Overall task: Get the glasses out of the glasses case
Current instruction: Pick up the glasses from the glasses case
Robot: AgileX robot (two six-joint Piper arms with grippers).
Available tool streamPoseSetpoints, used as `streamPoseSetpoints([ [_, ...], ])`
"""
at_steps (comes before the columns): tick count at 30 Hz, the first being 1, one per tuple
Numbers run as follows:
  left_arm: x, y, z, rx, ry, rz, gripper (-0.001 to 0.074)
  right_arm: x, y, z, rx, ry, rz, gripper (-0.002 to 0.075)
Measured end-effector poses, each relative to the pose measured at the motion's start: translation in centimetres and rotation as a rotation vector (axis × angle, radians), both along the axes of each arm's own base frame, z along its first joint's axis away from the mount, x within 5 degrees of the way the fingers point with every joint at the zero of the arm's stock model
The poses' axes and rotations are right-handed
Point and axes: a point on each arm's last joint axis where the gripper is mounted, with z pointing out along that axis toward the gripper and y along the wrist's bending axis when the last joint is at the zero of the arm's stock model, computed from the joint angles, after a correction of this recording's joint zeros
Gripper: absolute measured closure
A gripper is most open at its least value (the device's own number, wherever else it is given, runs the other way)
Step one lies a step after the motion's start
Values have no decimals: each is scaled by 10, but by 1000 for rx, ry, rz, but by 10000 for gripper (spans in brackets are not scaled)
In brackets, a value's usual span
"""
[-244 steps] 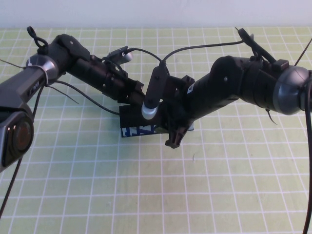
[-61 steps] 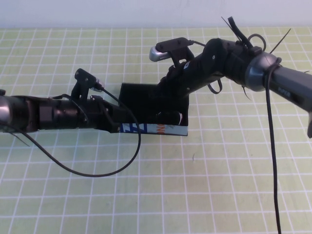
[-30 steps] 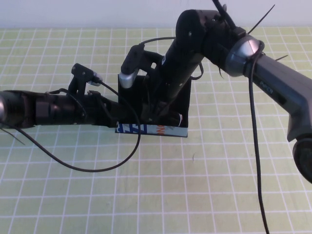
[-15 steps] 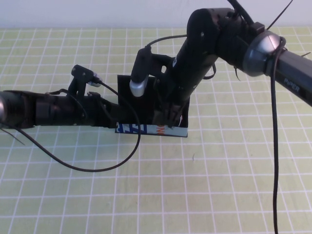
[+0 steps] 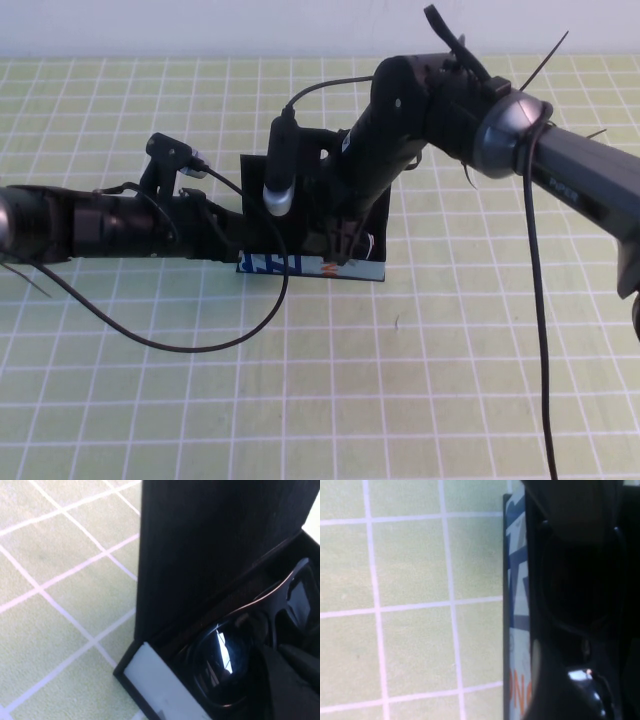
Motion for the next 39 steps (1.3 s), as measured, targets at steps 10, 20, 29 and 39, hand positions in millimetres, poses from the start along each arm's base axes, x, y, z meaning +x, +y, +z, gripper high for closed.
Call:
streamPoseSetpoints([
  [10, 0, 0, 0, 6, -1, -6, 739, 8, 5, -19, 9, -14, -13, 440],
  [20, -1, 0, -1, 12, 0, -11, 739, 10, 3, -22, -25, -32, -6, 440],
  [29, -1, 0, -1, 13, 0, -12, 739, 11, 2, -25, -32, -37, -16, 440],
  [39, -1, 0, -1, 17, -1, -17, 739, 10, 2, -22, -26, -9, -35, 440],
])
